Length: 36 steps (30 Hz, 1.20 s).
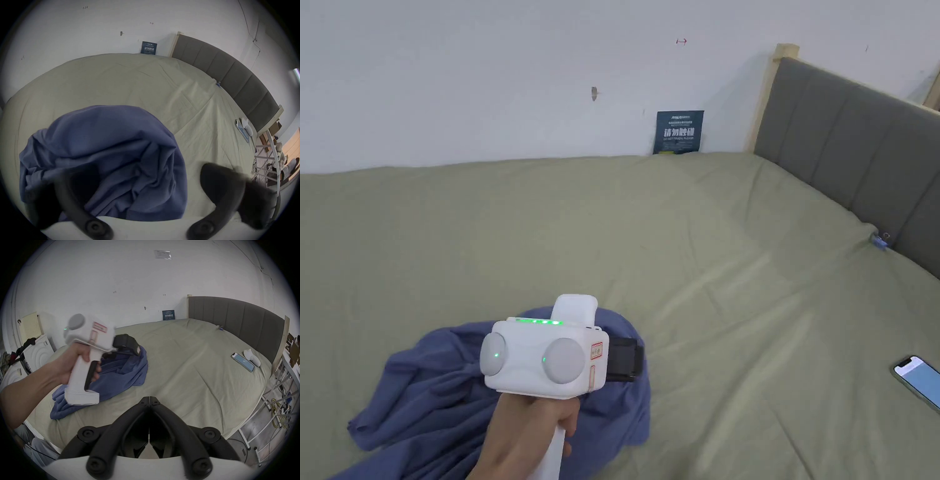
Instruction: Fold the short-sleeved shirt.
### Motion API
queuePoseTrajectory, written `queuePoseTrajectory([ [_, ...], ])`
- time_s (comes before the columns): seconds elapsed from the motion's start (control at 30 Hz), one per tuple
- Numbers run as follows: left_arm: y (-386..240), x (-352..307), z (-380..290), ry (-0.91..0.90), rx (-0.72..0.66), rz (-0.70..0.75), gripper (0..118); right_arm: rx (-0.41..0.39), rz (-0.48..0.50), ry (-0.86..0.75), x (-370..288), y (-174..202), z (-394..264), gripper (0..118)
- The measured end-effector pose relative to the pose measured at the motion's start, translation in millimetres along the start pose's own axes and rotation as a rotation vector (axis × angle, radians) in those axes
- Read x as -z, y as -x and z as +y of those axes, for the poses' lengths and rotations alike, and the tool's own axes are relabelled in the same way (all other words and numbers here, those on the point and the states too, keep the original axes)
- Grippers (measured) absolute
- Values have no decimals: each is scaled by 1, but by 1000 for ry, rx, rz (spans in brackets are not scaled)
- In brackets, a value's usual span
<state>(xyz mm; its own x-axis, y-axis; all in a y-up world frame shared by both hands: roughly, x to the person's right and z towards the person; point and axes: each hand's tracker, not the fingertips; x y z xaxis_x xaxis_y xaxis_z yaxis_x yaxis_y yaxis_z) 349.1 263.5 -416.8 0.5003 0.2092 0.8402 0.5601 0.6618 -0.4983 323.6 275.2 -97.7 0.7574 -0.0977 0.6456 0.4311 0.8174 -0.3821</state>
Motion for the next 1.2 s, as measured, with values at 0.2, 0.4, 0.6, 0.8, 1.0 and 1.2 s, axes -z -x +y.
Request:
queuePoseTrajectory([
  [0.2,22,-158,-42,-212,-19,113,103,-1,65,-79,-22,16,14,1],
  [0.4,30,-318,-117,-436,-111,279,0,-27,150,-152,-54,40,26,1],
  [0.6,25,-396,-193,-531,-128,489,0,-100,204,-204,-82,55,26,1],
  [0.8,34,-424,-242,-598,-231,587,0,-164,178,-253,-102,60,21,1],
  [1.0,46,-433,-252,-603,-264,600,0,-170,174,-261,-107,61,22,1],
  [1.2,54,-424,-253,-558,-257,594,0,-165,175,-254,-105,64,22,1],
])
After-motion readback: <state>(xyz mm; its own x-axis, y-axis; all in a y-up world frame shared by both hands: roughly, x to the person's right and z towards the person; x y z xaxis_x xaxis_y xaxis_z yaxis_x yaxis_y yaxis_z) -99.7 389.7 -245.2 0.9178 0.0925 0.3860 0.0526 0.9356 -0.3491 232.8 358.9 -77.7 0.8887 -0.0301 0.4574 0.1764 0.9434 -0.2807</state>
